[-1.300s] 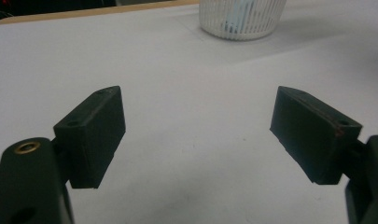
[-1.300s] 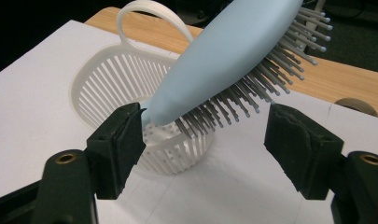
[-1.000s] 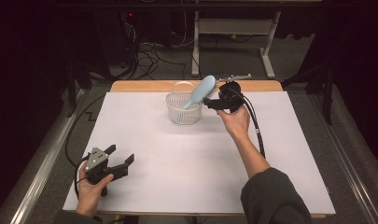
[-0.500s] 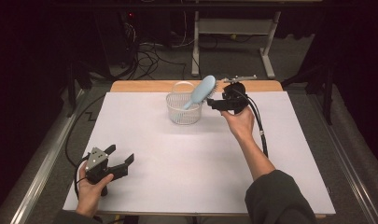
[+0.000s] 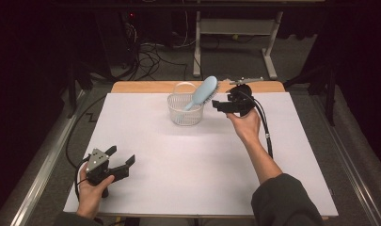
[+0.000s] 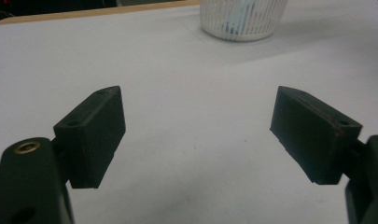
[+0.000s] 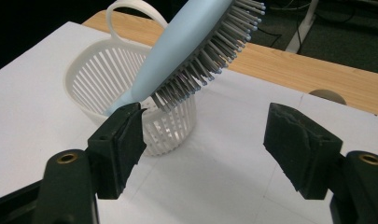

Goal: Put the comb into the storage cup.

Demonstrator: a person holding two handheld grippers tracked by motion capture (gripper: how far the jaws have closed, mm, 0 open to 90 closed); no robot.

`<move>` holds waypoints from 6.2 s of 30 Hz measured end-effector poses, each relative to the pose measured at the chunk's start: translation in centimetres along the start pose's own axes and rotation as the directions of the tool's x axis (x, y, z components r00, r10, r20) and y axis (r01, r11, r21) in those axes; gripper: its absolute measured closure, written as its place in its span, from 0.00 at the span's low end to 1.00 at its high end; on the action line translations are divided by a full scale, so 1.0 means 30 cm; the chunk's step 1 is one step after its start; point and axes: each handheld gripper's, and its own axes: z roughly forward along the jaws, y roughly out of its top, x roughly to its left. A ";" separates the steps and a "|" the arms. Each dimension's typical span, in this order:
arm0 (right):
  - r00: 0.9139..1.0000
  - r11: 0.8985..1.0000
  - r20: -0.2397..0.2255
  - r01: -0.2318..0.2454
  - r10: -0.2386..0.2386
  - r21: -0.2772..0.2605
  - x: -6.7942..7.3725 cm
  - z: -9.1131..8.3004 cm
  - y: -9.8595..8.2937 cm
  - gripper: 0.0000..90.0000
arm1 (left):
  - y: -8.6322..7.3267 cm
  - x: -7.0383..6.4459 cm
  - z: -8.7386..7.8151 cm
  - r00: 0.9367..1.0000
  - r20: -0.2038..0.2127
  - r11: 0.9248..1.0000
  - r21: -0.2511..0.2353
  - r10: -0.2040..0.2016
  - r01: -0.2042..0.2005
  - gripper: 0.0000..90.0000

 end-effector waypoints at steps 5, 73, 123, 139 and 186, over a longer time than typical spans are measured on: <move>1.000 1.000 0.002 -0.003 0.003 -0.003 -0.009 -0.006 -0.005 0.32 | 0.000 0.001 0.000 1.000 0.000 1.000 -0.001 -0.001 0.001 0.21; 0.999 0.998 0.031 -0.042 0.044 -0.045 -0.109 -0.126 -0.098 0.33 | 0.000 0.001 0.001 1.000 -0.005 1.000 -0.002 -0.001 0.001 0.21; 0.997 0.996 0.045 -0.056 0.059 -0.074 -0.161 -0.217 -0.170 0.33 | 0.000 0.003 0.002 1.000 -0.006 1.000 -0.008 -0.011 0.011 0.21; 0.997 0.994 0.049 -0.058 0.063 -0.094 -0.178 -0.250 -0.199 0.32 | 0.001 0.003 0.002 1.000 -0.007 1.000 -0.008 -0.012 0.012 0.21; 0.996 0.987 0.051 -0.071 0.079 -0.146 -0.215 -0.356 -0.297 0.30 | 0.002 0.003 0.000 1.000 -0.008 1.000 -0.012 -0.013 0.013 0.21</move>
